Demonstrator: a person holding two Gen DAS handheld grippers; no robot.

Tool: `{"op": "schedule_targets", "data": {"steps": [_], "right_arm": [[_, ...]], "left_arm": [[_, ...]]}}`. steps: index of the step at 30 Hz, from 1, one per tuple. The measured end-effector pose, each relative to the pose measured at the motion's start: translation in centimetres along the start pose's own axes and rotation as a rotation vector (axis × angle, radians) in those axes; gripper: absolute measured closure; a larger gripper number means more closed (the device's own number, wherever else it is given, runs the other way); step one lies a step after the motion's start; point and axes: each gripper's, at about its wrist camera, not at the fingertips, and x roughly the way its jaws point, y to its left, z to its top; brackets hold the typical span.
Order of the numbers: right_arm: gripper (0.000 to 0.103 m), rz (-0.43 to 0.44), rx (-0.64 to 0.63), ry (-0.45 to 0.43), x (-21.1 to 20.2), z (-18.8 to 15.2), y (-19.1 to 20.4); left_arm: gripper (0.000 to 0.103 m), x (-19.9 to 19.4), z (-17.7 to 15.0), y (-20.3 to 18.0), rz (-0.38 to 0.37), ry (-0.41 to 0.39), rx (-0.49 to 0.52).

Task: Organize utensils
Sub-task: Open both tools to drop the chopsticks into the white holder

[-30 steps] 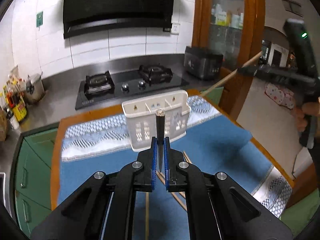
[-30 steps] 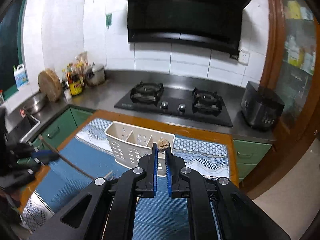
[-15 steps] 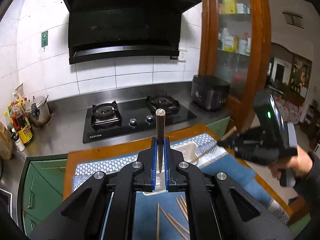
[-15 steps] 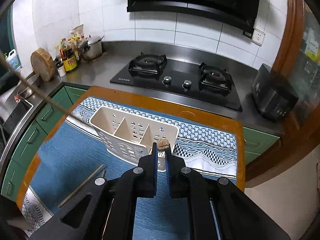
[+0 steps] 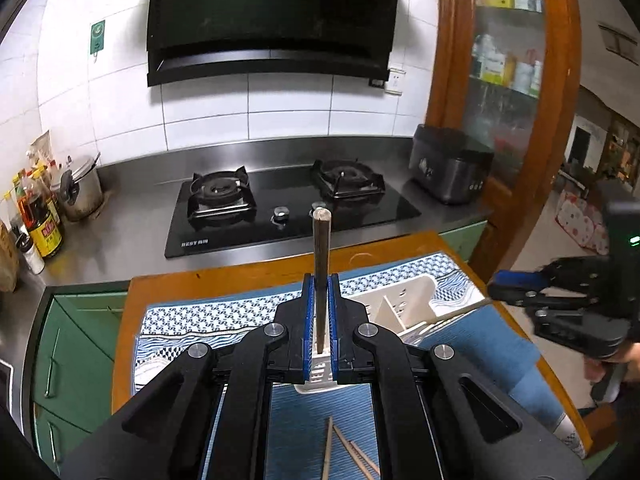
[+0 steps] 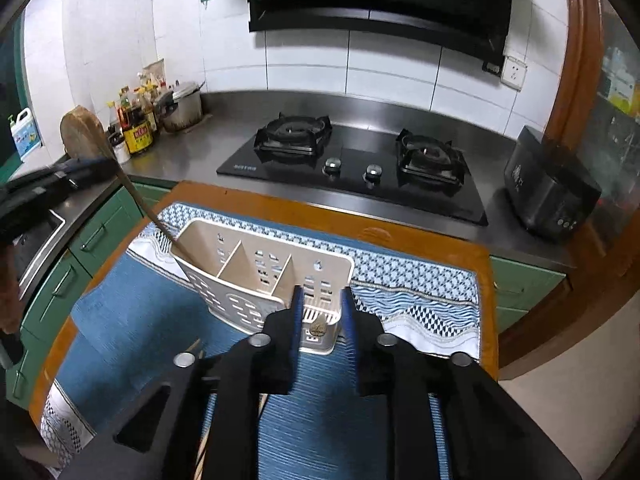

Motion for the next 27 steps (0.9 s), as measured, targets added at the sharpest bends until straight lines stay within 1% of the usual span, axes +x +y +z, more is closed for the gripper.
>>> {"op": "schedule_targets", "data": {"steps": [4,7,9,14,16,20,22,27], "right_arm": [[0.075,-0.021,-0.008,-0.045,-1.5,-0.2,0.2],[0.069,-0.016,-0.007,-0.079,-3.2,-1.2,0.6],[0.069,-0.017,-0.015,-0.096,-4.3,-2.1,0.9],[0.069,0.005,-0.011,-0.131,-6.9,-5.4,2.0],[0.069,0.011,-0.006,-0.135,-7.4,-6.7,2.5],[0.069,0.013,0.003,-0.130,-8.1,-10.4,4.2],[0.069,0.016,0.006,-0.114,-8.0,-12.2,5.0],[0.071,0.037,0.016,-0.054,-7.0,-17.5,7.5]], "left_arm": [[0.097,0.6,-0.3,0.0,-0.003,0.006,-0.003],[0.095,0.5,-0.2,-0.1,-0.008,-0.010,-0.003],[0.095,0.1,-0.2,-0.3,-0.003,-0.018,0.001],[0.087,-2.7,-0.8,0.0,0.006,-0.059,-0.002],[0.087,-4.3,-1.5,0.3,0.009,-0.070,-0.006],[0.087,-7.0,-4.2,0.6,0.038,-0.075,0.005],[0.087,-8.0,-6.3,1.1,0.040,-0.057,-0.014],[0.087,-9.1,-11.6,2.0,0.050,-0.006,-0.036]]}}
